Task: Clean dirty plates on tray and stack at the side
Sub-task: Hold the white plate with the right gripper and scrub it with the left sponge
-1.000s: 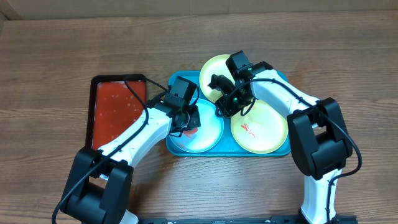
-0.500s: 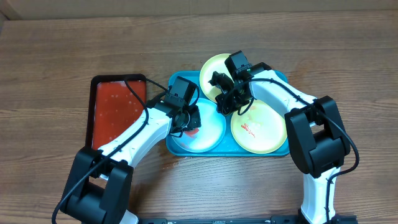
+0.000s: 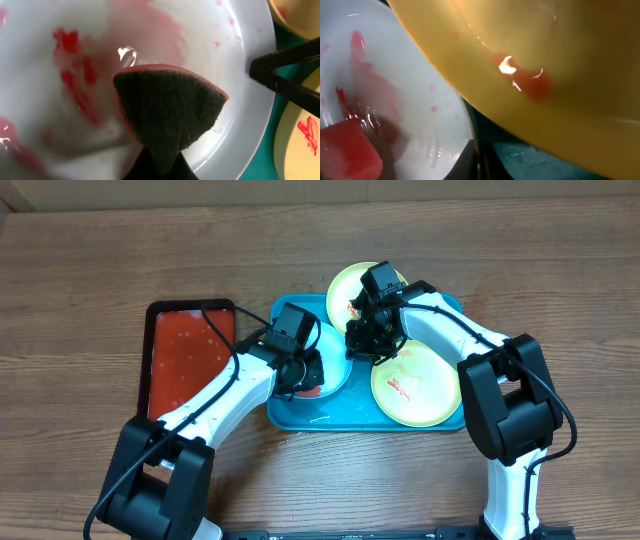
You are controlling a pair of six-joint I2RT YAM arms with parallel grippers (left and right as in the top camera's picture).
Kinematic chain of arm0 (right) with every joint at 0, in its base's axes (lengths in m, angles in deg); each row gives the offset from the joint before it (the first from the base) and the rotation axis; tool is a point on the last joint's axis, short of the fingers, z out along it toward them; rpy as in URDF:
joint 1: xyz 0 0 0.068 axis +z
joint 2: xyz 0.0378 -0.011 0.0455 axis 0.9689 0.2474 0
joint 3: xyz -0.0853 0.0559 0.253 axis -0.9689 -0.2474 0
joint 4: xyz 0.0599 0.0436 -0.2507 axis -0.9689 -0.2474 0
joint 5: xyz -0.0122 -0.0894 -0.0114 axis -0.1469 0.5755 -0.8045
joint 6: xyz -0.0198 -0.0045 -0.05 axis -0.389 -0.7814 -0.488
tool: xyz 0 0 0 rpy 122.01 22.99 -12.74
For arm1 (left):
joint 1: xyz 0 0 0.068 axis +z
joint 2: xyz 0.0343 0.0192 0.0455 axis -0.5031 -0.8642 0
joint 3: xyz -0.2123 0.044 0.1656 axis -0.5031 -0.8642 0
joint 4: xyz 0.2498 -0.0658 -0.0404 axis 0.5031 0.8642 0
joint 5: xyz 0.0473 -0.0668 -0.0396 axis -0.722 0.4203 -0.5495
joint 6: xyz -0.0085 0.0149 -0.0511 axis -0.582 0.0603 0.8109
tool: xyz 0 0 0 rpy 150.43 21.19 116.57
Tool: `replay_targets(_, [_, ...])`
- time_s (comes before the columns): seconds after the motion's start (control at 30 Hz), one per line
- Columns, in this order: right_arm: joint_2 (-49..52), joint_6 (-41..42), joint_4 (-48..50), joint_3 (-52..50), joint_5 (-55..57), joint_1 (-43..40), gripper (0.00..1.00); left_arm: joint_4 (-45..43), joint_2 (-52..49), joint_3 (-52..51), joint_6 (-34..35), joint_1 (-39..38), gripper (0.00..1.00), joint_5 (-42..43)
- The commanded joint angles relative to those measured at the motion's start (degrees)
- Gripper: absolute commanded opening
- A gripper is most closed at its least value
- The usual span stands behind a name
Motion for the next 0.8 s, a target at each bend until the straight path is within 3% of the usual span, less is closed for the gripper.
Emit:
replay_targets(0.0, [0.5, 8.26, 0.98, 1.2, 2.19, 0.13, 0.04, -0.35, 0.42, 0.11, -0.13, -0.39, 0.04, -1.53])
replay_targets(0.27, [0.15, 6.93, 1.2, 1.42, 3.21, 0.13, 0.24, -0.59, 0.42, 0.11, -1.01, -0.39, 0.04, -6.95])
replay_targets(0.33, [-0.07, 6.88, 0.74, 1.44, 3.17, 0.17, 0.34, -1.38, 0.42, 0.11, -3.02, -0.39, 0.04, -6.97])
replay_targets(0.53, [-0.11, -5.44, 3.08, 1.49, 0.59, 0.61, 0.52, -1.9, 0.33, 0.11, -2.67, -0.39, 0.04, -8.2])
replay_targets(0.67, [0.31, -12.33, 5.25, 1.4, 0.72, 0.66, 0.45, -2.14, -0.9, 0.11, -0.94, -0.39, 0.04, -8.11])
replay_targets(0.77, [0.46, -12.37, 5.31, 1.25, 2.08, 0.7, 0.18, -2.14, -1.01, 0.11, -0.94, -0.37, 0.04, -7.98])
